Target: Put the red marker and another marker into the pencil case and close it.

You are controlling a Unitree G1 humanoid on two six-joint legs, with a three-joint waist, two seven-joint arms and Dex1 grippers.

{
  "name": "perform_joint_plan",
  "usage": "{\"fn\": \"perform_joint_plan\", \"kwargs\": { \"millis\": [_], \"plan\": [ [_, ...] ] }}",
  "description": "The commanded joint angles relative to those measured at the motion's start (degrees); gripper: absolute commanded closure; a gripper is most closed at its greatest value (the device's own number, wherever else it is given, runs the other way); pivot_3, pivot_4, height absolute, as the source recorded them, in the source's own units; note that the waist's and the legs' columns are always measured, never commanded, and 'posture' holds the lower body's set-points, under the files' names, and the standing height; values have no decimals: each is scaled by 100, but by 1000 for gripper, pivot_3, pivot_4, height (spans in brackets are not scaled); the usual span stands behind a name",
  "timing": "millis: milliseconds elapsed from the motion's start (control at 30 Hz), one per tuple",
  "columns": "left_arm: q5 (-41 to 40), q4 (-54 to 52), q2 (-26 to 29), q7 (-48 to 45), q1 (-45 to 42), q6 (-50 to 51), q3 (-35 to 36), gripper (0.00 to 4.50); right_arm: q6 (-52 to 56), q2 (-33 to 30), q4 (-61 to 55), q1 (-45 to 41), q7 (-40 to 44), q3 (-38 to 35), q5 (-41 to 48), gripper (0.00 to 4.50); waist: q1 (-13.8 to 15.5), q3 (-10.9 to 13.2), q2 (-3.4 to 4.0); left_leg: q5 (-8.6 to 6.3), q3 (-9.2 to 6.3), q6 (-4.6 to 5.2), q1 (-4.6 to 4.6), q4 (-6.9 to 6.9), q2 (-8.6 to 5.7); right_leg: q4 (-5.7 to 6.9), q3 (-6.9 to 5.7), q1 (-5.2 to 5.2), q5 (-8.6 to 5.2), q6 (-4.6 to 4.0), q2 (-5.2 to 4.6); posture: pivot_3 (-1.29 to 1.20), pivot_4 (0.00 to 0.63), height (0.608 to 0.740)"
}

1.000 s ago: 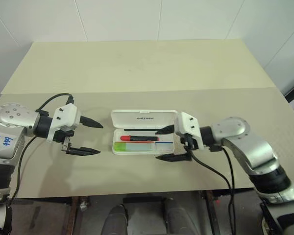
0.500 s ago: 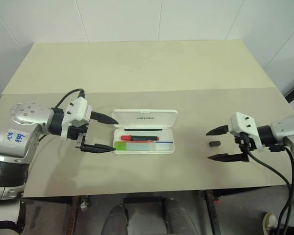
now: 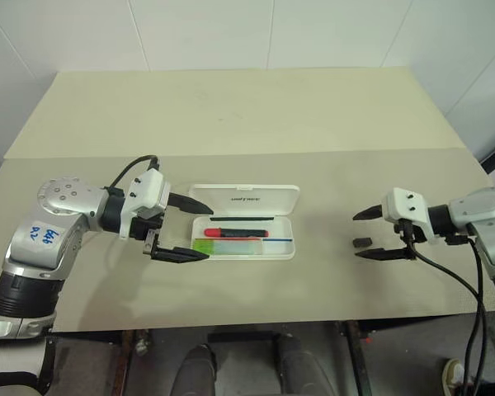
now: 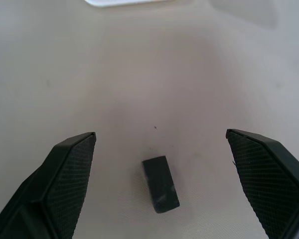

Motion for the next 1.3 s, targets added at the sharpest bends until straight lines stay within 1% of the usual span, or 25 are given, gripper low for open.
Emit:
{"fn": "perform_joint_plan", "kwargs": {
  "millis": [33, 300, 333, 400, 500, 600, 700, 733, 933, 1033, 1167, 1300],
  "plan": [
    [-118, -187, -7, 44, -69, 32, 41, 0, -330, 38, 414, -206, 141, 52, -177, 85, 0, 0, 0, 0, 0, 0, 0, 0, 0, 0, 0, 0, 0, 0, 0, 0, 150, 740],
    [-152, -315, 41, 124, 24, 100, 144, 0, -806, 72, 1291, -591, 352, 128, -439, 85, -10, 1, 1, 0, 0, 0, 3, -1, 0, 3, 0, 0, 0, 0, 0, 0, 150, 740],
    [-153, -331, 40, 136, 24, 112, 144, 0, -864, 81, 1384, -634, 373, 136, -467, 243, -9, 1, 1, 0, 0, 0, 3, -2, 0, 3, 0, 0, 0, 0, 0, 0, 150, 740],
    [-159, -355, 35, 160, 21, 135, 149, 0, -933, 106, 1491, -696, 410, 142, -490, 689, -9, 1, 1, 0, 0, 0, 2, 0, -1, 3, 1, 1, 0, 0, 0, 0, 150, 740],
    [-166, -371, 42, 176, 23, 150, 159, 0, -980, 142, 1538, -735, 467, 152, -484, 1689, -11, 1, 2, 0, 0, -1, 3, 0, 0, 4, 0, 1, 1, 1, 0, 0, 150, 740],
    [-163, -372, 48, 180, 23, 153, 164, 0, -931, 203, 1411, -692, 513, 148, -423, 2808, -14, 1, 2, 0, 0, -1, 4, 0, 0, 5, 0, 2, 1, 1, 0, 0, 150, 740],
    [-161, -366, 36, 196, 0, 160, 154, 0, -852, 244, 1204, -595, 576, 136, -352, 4018, -16, 1, 1, 1, 0, -1, 4, 2, 0, 6, 0, 2, 2, 2, 0, 0, 150, 740],
    [-160, -365, 35, 197, -3, 158, 150, 0, -836, 248, 1159, -573, 580, 132, -343, 4220, -18, 1, 2, 1, 0, -1, 5, 3, 0, 6, 0, 3, 2, 2, 0, 0, 150, 740],
    [-142, -298, 26, 186, -54, 130, 124, 0, -721, 236, 958, -504, 443, 93, -346, 4229, -7, 1, 2, 1, 0, -1, 5, 3, 0, 6, 0, 4, 3, 2, 0, 0, 150, 740],
    [-110, -227, 34, 158, -89, 95, 107, 0, -402, 205, 632, -483, 422, -11, -196, 4229, -10, 1, 2, 1, 0, -1, 5, 2, 0, 6, 0, 4, 3, 2, 0, 0, 150, 740],
    [-64, -139, 75, 96, -102, 22, 102, 0, 177, 100, -284, -330, 454, -132, 133, 4229, -8, 1, 2, 1, 0, -1, 6, 2, 0, 7, 0, 3, 3, 2, 0, 0, 150, 740],
    [-34, -74, 114, 44, -87, -46, 98, 0, 1091, 192, -1290, -208, 190, -295, 539, 4229, -2, 1, 2, 1, -1, -1, 6, 3, 0, 8, 0, 4, 3, 2, 0, 0, 150, 740]
  ]
}}
